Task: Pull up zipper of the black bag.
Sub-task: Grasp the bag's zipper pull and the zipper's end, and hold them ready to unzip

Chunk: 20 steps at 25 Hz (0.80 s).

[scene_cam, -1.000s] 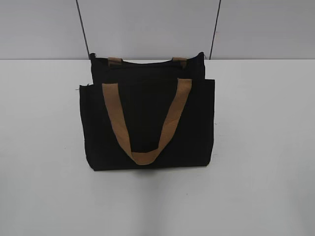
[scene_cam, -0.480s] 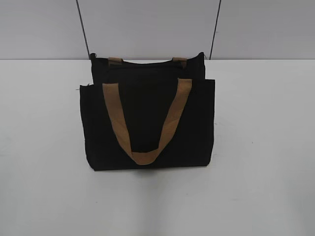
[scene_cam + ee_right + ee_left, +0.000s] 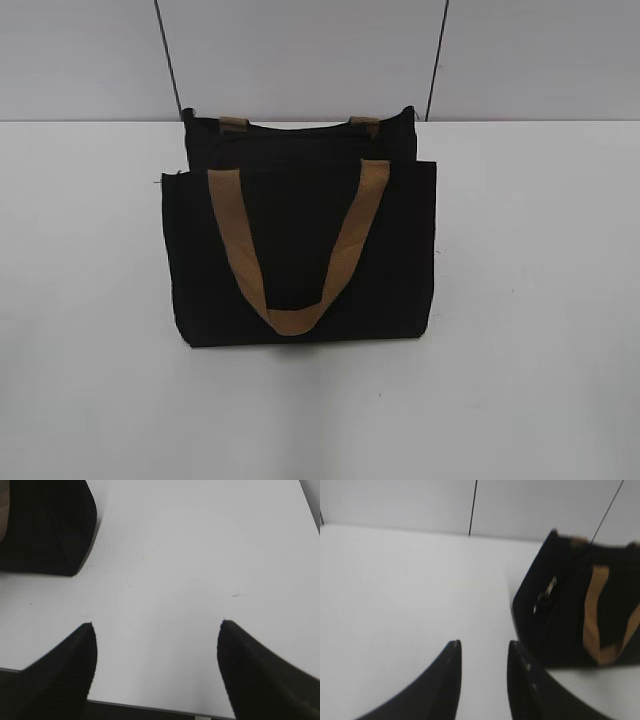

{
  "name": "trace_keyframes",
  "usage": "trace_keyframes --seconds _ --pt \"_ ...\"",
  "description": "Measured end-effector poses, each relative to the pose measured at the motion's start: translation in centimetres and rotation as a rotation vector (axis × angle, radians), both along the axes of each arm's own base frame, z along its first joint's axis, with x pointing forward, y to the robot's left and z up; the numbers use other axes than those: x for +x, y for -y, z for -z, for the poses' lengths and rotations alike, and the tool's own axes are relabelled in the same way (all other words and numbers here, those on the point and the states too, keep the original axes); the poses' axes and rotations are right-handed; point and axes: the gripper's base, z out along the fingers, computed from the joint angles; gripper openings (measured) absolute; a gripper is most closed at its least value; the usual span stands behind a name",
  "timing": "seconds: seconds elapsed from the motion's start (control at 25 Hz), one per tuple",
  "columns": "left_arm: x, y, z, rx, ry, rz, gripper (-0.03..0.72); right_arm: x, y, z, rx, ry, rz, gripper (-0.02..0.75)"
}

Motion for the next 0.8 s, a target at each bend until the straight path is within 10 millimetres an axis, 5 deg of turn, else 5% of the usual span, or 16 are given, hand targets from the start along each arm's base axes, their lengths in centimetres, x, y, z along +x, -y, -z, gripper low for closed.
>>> trace_keyframes --seconds 0.36,0.6,0.8 --pt "6.7 -0.5 -2.1 0.000 0.181 -0.076 0.239 0.0 0.0 0.0 0.000 0.000 0.000 0.579" --pt "10.5 -1.3 0.6 -0.011 0.384 -0.178 0.239 0.0 0.0 0.0 0.000 0.000 0.000 0.579" --pt "13.7 -0.3 4.4 0.009 0.320 -0.078 0.239 0.0 0.0 0.0 0.000 0.000 0.000 0.579"
